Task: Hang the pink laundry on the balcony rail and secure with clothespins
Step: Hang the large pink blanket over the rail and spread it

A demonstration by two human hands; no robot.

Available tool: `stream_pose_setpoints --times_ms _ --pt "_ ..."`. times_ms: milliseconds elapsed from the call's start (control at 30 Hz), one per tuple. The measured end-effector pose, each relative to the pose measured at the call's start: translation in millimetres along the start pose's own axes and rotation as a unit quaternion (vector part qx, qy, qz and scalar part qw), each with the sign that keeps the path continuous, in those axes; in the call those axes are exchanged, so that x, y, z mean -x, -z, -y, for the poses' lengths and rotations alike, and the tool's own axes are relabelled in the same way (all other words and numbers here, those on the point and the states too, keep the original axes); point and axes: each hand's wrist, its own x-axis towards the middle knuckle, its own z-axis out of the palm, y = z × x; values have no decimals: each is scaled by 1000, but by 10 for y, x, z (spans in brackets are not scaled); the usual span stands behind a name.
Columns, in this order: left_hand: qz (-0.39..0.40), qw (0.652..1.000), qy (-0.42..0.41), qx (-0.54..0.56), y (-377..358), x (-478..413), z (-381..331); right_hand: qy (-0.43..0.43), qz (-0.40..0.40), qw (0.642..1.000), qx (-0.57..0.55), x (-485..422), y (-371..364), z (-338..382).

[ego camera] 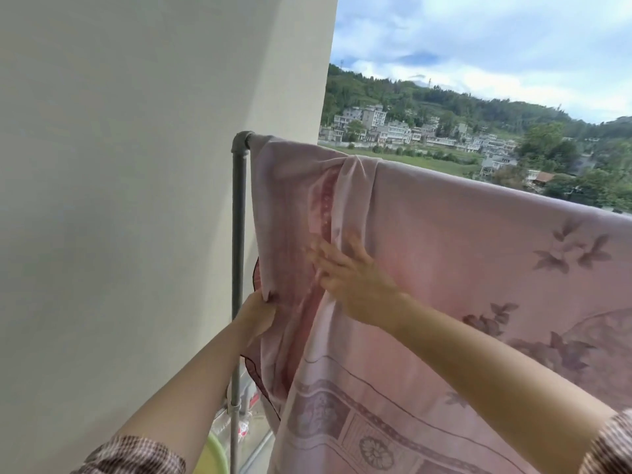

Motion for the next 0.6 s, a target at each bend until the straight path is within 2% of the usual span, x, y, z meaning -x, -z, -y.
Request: stream_pose_setpoints --times_ms 33,100,167,233,300,367,433,500,533,600 --pt "-27 999 -9 18 98 14 66 7 18 1000 1 25 -47 19" --pt "-112 990 -47 -76 442 45 155 22 16 999 -40 95 -100 -23" --pt "-167 954 -81 -235 869 72 165 32 9 998 -61 167 -159 -97" --pt "-214 913 -102 -331 1277 109 59 34 8 997 -66 211 -231 -133" --pt "-274 879 -116 -373 1594 140 -135 40 -9 995 -86 213 -262 -89" --pt "-302 871 -128 -365 1749 161 -280 41 -35 994 -99 187 -231 -9" --pt "-272 890 -107 -350 1737 192 -271 38 -43 994 -98 166 -211 70" --pt "-170 898 -67 -401 1576 205 -55 36 -34 995 -91 165 -228 112" --pt "-130 900 -44 -414 1489 194 78 38 -17 995 -92 165 -209 111" --pt "-126 914 -28 -385 1383 158 205 41 65 992 -103 184 -118 54"
